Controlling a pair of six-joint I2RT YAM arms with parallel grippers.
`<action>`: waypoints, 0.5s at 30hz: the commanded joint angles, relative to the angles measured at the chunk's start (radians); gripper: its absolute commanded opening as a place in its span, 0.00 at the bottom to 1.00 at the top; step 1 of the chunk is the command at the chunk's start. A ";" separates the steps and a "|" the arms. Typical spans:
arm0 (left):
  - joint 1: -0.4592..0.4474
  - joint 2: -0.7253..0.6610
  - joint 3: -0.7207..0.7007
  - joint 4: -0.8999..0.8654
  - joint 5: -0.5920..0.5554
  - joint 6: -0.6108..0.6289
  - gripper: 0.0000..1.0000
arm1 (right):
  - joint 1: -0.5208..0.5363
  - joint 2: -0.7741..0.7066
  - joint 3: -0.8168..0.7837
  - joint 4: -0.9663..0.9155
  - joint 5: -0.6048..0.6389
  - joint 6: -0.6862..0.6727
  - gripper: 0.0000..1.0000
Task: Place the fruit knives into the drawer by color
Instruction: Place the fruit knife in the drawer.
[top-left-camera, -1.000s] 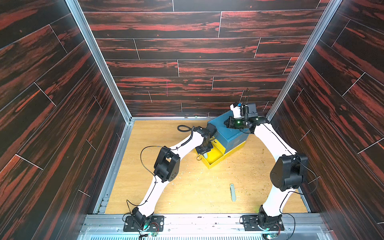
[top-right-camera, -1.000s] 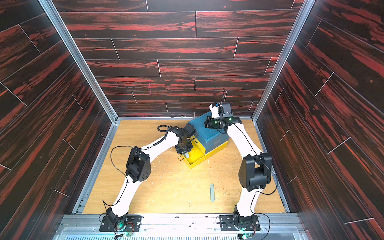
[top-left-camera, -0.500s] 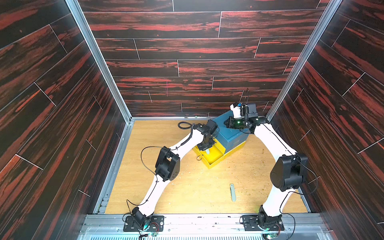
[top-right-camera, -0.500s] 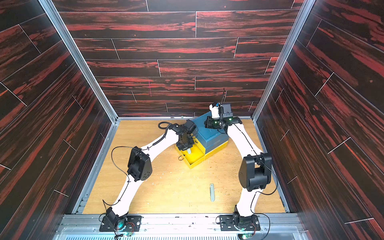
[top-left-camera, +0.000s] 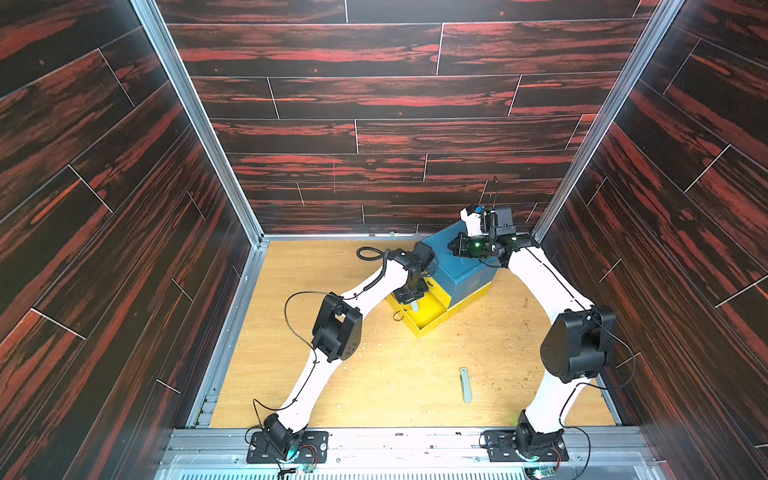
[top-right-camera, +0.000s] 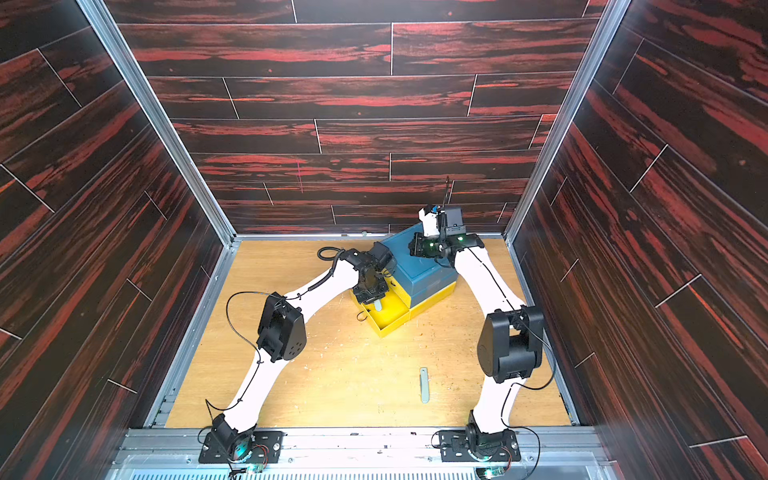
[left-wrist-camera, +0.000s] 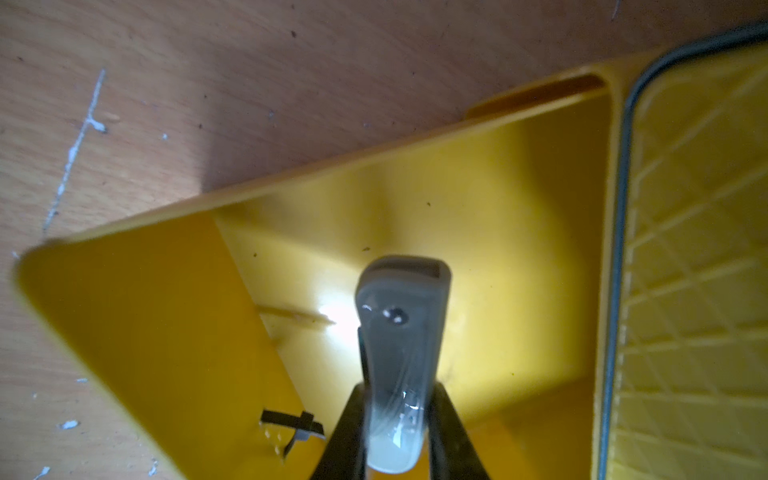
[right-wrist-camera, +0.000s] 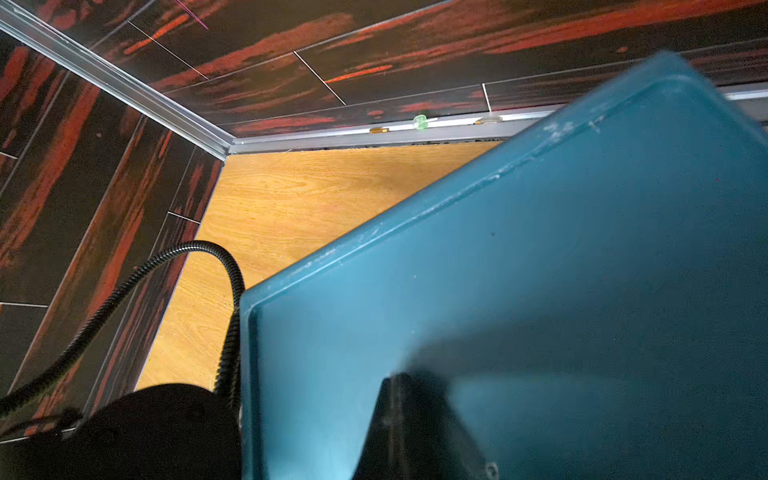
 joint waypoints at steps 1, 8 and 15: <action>0.005 0.010 -0.016 -0.027 0.002 0.008 0.19 | 0.002 0.109 -0.097 -0.310 0.089 0.000 0.00; 0.004 0.010 -0.041 -0.018 0.008 0.002 0.23 | 0.003 0.109 -0.097 -0.310 0.091 -0.001 0.00; 0.005 0.009 -0.062 -0.006 0.008 0.002 0.27 | 0.002 0.111 -0.099 -0.308 0.090 -0.001 0.00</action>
